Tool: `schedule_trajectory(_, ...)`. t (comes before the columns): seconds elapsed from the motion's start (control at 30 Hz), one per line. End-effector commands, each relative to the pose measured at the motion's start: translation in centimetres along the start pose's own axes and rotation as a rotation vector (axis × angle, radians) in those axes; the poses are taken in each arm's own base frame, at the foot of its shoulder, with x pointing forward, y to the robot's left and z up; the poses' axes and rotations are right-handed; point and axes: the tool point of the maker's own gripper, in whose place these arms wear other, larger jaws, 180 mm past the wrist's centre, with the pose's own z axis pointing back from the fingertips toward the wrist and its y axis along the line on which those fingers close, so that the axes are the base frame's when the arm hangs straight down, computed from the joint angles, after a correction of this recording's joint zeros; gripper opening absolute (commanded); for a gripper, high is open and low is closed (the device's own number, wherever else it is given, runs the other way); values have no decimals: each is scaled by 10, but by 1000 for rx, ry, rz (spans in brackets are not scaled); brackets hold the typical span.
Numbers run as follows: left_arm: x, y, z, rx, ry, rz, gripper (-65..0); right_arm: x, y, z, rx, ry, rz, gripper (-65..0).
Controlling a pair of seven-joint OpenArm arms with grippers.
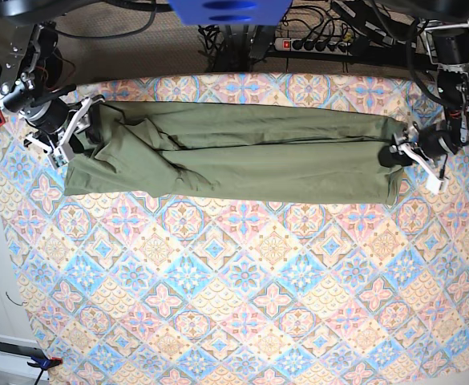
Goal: Layout the t-shirt on the table in an organized manner, then fold the t-shirt properly
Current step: 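Grasp the folded shirt ends with both grippers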
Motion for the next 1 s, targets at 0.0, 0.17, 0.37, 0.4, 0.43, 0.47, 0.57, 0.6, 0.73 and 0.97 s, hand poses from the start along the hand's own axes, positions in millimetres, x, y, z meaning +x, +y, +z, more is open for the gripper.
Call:
schedule_trajectory(0.0, 21, 2, 10, 3, -53, -17, -297, 12, -4, 4, -7, -39, 21, -414)
schedule_trajectory(0.17, 26, 10, 9, 63, -38, -65, -296, 12, -3, 4, -6, -36, 23, -414)
schedule_trajectory(0.37, 4, 23, -19, 113, 35, -13, -296, 11, -3, 5, -5, -35, 24, -414)
schedule_trajectory(0.4, 1, 21, -23, 104, 43, 1, -297, 11, -3, 5, -5, -35, 24, -414)
schedule_trajectory(0.43, 0, 19, -25, 96, 44, 6, -298, 11, -3, 5, -5, -35, 24, -414)
schedule_trajectory(0.47, -1, 18, -25, 94, 46, 5, -299, 11, -3, 5, -5, -35, 24, -414)
schedule_trajectory(0.57, -9, 9, -34, 75, 74, -9, -299, 11, -2, 5, -4, -34, 22, -414)
schedule_trajectory(0.6, -13, 4, -38, 63, 90, -21, -300, 11, -2, 4, -4, -37, 20, -414)
schedule_trajectory(0.73, -30, -17, -45, -20, 153, -7, -301, 11, 3, 2, 4, -43, 3, -414)
schedule_trajectory(0.97, -29, -44, -35, -91, 139, -51, -424, 12, 3, 2, 4, -47, 2, -414)
